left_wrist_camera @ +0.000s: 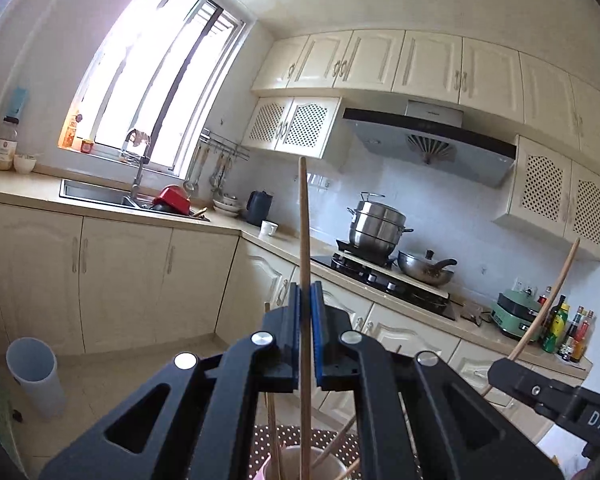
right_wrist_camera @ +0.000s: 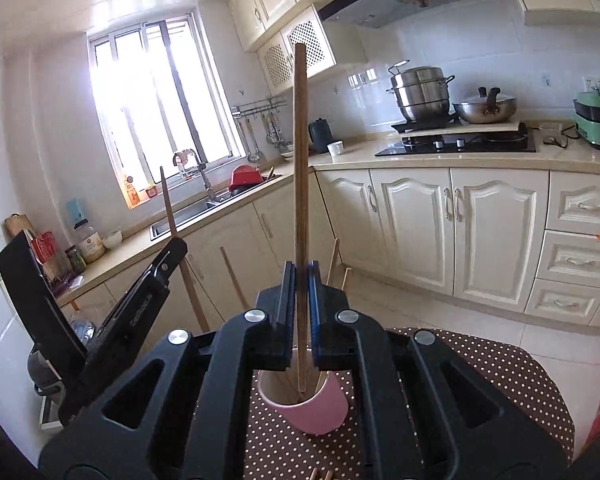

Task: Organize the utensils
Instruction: 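Lower both chopsticks into the pink cup and open both grippers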

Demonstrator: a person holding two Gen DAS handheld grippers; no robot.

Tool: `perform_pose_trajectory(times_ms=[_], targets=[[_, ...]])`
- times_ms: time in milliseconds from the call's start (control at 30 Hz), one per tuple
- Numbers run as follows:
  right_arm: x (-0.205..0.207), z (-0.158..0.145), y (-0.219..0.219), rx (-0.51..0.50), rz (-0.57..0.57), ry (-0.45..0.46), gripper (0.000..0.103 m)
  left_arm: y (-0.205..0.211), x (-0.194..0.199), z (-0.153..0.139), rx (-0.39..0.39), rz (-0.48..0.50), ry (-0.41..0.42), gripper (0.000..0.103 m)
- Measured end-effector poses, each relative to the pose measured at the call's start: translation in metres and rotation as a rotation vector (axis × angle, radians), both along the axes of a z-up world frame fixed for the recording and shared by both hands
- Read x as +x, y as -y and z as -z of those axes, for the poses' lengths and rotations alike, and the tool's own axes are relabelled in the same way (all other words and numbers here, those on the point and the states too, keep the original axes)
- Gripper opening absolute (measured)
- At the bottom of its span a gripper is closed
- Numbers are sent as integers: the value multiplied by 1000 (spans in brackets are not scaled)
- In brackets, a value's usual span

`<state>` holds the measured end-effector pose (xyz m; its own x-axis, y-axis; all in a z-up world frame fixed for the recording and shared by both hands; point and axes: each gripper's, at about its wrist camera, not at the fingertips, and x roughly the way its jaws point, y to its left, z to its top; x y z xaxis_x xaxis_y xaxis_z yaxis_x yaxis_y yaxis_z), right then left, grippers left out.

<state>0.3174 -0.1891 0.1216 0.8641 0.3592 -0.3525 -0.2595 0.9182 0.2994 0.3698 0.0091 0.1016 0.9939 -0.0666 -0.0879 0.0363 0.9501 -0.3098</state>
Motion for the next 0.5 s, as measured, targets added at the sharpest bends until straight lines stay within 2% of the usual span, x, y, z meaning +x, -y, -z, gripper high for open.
perform_pose_trajectory(times_ms=[267,500], targets=[[22,17,-16,-27,-44,-42,6,9,29,19,19,-87,23,6],[36,36,-29,-108,-72,-86,6,15,43,43,40,-97,-21,6]])
